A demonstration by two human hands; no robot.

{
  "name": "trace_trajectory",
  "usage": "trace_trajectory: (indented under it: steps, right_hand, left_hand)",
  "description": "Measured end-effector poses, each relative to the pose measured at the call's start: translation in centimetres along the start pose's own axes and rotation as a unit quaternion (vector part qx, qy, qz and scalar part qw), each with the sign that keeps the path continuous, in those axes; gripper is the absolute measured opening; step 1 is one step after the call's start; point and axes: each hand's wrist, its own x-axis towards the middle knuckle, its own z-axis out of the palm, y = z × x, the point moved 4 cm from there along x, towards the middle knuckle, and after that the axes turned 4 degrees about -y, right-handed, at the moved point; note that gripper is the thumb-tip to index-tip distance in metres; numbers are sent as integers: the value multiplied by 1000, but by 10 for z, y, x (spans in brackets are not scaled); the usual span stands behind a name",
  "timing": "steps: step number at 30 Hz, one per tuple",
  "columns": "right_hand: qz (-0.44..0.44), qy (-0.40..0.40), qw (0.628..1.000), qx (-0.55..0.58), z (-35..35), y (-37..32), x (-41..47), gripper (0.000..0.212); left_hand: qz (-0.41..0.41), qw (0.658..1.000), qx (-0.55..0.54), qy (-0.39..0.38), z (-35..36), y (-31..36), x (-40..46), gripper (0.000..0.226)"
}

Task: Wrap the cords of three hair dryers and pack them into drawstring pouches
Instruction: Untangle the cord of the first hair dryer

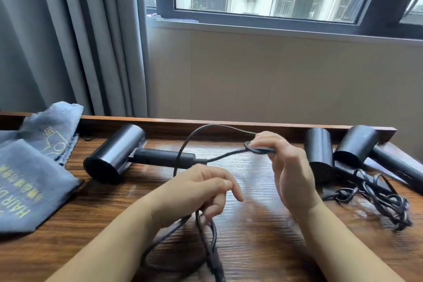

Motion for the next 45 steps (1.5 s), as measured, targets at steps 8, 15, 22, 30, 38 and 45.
trace_trajectory:
  steps: [8,15,22,30,38,45]
  right_hand:
    - [-26,-42,999,5,12,3,-2,39]
    - [79,-159,965,193,37,4,-12,46]
    - [237,-94,959,120,31,21,-8,41]
    - [182,-187,953,154,41,6,-13,35]
    - [177,-196,949,170,41,8,-15,31]
    - [186,-185,951,165,43,12,-15,42]
  left_hand:
    - [122,933,218,260,-15,4,0,34]
    - [43,923,333,189,-5,-9,11,21]
    - [126,904,216,347,-18,2,1,14]
    - [182,864,275,380,-18,6,-4,18]
    - [167,853,353,345,-13,9,-3,31]
    - [154,811,386,412,-15,13,-10,27]
